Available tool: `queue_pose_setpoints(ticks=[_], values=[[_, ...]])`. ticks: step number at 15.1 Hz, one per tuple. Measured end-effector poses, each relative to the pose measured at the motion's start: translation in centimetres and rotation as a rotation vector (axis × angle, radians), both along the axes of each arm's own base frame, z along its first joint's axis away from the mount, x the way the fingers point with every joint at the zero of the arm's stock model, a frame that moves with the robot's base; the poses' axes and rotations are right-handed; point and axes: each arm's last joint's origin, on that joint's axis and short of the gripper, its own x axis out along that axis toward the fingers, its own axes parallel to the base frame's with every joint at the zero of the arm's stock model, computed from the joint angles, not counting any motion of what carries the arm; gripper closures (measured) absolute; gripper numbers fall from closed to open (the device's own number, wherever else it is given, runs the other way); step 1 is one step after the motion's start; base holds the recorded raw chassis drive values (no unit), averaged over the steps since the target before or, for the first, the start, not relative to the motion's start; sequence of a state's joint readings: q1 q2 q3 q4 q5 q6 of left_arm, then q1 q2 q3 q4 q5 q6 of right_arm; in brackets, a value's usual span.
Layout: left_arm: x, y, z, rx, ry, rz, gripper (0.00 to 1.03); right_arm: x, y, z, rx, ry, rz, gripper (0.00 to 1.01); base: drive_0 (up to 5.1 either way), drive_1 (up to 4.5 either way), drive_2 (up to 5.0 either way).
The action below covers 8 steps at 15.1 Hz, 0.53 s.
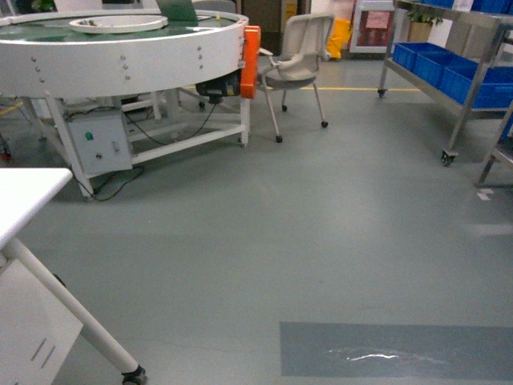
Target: Pick red block from blue box to shelf
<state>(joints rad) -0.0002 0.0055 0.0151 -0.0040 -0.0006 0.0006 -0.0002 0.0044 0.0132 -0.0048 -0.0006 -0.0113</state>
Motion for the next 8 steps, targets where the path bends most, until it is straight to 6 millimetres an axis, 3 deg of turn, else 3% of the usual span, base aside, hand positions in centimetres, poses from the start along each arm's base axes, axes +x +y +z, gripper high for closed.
queue_pose_setpoints(ticks=[8], values=[[0.0, 0.0, 0.0, 0.0, 0.0, -0.001, 0.05, 0.0, 0.0, -0.01, 0.0, 0.002, 0.0, 0.73, -1.4, -1.44, -1.4]])
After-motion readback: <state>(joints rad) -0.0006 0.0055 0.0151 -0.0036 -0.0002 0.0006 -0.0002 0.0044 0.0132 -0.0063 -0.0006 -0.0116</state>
